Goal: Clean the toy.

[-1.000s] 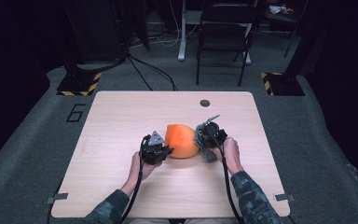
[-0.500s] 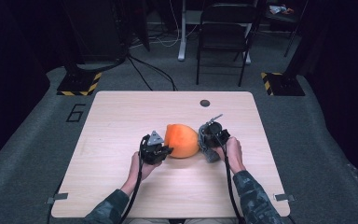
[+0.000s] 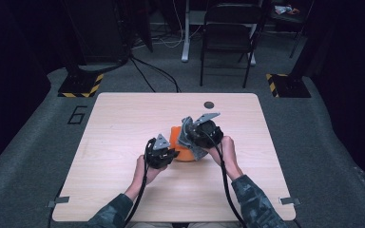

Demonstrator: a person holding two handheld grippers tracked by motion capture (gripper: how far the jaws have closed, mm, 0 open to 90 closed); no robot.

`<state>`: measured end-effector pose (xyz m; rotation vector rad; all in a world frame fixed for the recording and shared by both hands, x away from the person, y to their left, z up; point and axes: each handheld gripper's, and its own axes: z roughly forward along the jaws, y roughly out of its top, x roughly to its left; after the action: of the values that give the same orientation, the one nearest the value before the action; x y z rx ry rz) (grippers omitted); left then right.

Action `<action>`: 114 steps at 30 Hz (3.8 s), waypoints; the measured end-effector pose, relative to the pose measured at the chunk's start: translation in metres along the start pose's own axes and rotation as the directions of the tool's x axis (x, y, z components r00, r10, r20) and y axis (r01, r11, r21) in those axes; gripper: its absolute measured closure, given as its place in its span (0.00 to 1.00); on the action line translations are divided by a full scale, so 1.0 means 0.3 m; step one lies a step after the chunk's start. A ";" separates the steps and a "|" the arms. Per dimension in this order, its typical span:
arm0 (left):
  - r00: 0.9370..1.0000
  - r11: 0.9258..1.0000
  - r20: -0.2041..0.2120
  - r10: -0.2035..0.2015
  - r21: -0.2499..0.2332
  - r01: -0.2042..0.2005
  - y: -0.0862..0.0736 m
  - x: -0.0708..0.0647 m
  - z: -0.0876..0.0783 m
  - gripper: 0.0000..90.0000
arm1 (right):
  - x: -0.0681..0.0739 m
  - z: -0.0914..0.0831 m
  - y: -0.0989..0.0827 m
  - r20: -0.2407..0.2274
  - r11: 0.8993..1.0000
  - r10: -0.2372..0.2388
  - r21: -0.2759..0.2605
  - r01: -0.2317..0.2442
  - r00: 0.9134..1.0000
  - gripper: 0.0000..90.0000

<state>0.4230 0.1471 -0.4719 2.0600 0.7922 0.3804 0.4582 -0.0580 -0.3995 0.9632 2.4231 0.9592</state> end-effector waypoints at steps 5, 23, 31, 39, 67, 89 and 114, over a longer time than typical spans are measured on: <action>1.000 1.000 0.001 -0.011 0.003 0.011 -0.003 0.005 0.003 0.91 | 0.012 0.053 -0.016 0.008 1.000 -0.021 0.017 0.021 1.000 0.80; 1.000 1.000 0.000 -0.016 0.017 0.016 -0.009 0.017 0.001 0.91 | -0.100 0.073 -0.082 0.044 0.991 0.066 0.116 -0.070 0.997 0.80; 1.000 1.000 -0.001 -0.021 0.018 0.021 -0.011 0.017 0.003 0.91 | -0.155 0.108 -0.133 0.058 0.978 0.125 0.160 -0.133 0.990 0.80; 1.000 1.000 -0.002 -0.020 0.023 0.020 -0.012 0.020 0.002 0.91 | -0.185 0.199 -0.211 0.079 0.953 0.168 0.244 -0.182 0.983 0.80; 1.000 1.000 -0.006 -0.014 0.028 0.014 -0.009 0.032 -0.012 0.79 | -0.065 0.088 -0.079 0.076 0.980 0.008 0.199 -0.023 0.997 0.82; 0.967 0.983 -0.191 0.168 0.102 -0.150 -0.022 -0.016 0.048 0.82 | -0.102 0.113 -0.097 0.064 0.988 0.052 0.142 -0.061 0.997 0.82; 0.992 0.995 -0.103 0.079 0.070 -0.072 0.006 -0.010 0.010 0.93 | -0.022 0.100 -0.043 0.049 0.996 0.014 0.090 -0.019 0.999 0.81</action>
<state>0.4231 0.1424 -0.4721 2.1507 0.8002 0.5148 0.4732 -0.0559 -0.4294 1.0268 2.4403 0.8285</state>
